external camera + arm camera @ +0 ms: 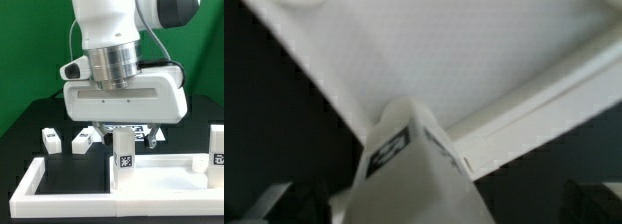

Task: Assemble desk

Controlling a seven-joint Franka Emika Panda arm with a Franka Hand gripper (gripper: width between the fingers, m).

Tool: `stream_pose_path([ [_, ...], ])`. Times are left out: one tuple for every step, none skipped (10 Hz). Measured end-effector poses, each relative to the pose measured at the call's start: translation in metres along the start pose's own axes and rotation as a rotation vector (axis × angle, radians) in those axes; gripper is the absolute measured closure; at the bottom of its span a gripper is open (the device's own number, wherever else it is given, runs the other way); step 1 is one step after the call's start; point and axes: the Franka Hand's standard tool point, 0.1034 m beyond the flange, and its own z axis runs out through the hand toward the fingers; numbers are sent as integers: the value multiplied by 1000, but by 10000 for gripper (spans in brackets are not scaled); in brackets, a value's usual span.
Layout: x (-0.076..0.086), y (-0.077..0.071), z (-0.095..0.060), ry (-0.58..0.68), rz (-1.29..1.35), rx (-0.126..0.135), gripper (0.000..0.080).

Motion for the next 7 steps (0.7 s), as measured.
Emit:
stream_pose_path([
  [0,-2,0,4,-188,-16,150],
  [0,-2,0,2,-326,-19,150],
  [0,-1,0,2,-326,-19,150],
  [0,-1,0,2,-312,-18,274],
  [0,-1,0,2,-300,-18,274],
  [0,-1,0,2,-297,-19,425],
  [2,4,0,3,-253,-25,502],
])
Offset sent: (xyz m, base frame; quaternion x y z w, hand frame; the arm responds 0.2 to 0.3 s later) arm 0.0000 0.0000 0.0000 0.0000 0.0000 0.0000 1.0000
